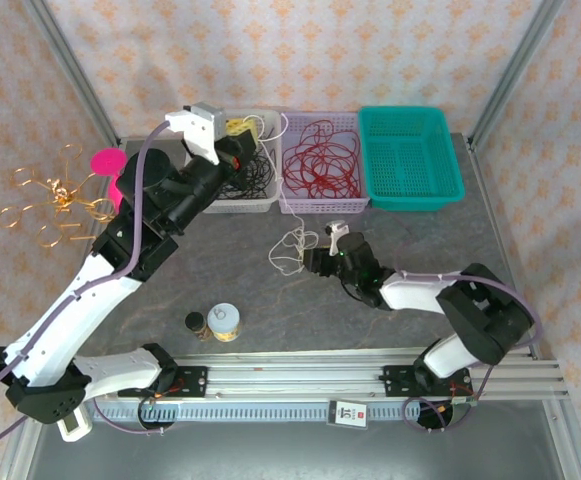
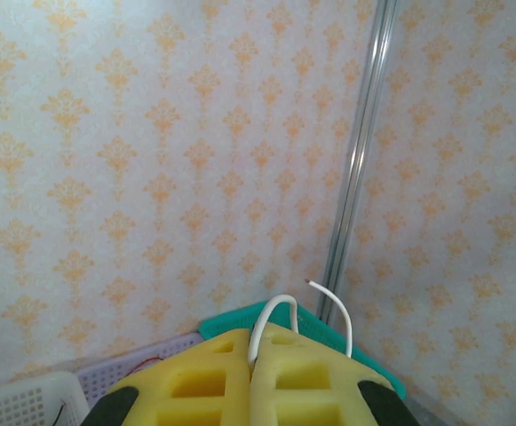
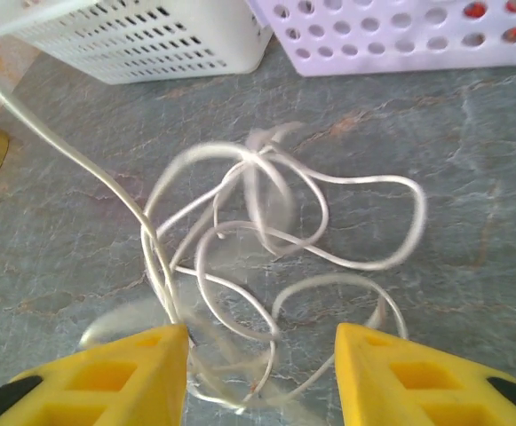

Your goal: Untangle the cables

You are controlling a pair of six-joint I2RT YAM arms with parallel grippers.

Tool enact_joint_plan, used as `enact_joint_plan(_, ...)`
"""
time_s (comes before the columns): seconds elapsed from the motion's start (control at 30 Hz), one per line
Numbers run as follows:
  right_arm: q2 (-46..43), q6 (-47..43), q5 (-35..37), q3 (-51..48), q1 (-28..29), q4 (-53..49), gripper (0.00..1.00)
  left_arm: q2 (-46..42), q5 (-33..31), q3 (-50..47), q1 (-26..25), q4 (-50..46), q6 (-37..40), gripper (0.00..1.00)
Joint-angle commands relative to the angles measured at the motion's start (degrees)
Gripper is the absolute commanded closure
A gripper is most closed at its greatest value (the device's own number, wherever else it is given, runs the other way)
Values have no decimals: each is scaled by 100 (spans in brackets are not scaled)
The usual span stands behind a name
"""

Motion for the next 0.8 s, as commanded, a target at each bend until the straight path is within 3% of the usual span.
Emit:
enact_joint_plan(0.0,-248,-241,376,28,15,-50,53,92,-2,357,-27,-44,296,100)
enact_joint_plan(0.3,-107,-473,552,134,15,-307,47,231,113,1058,-30,929,493,100)
enact_joint_plan(0.53,-1020,-782,934,216,15,-1042,43,126,251,1031,-29,1435,604,100)
enact_joint_plan(0.67,-1927,-1250,633,655,15,-1628,31,193,214,1060,-29,1313,633,100)
enact_joint_plan(0.77,-2196,-1815,20,1314,15,-2149,24,221,275,986,-22,1345,630,100)
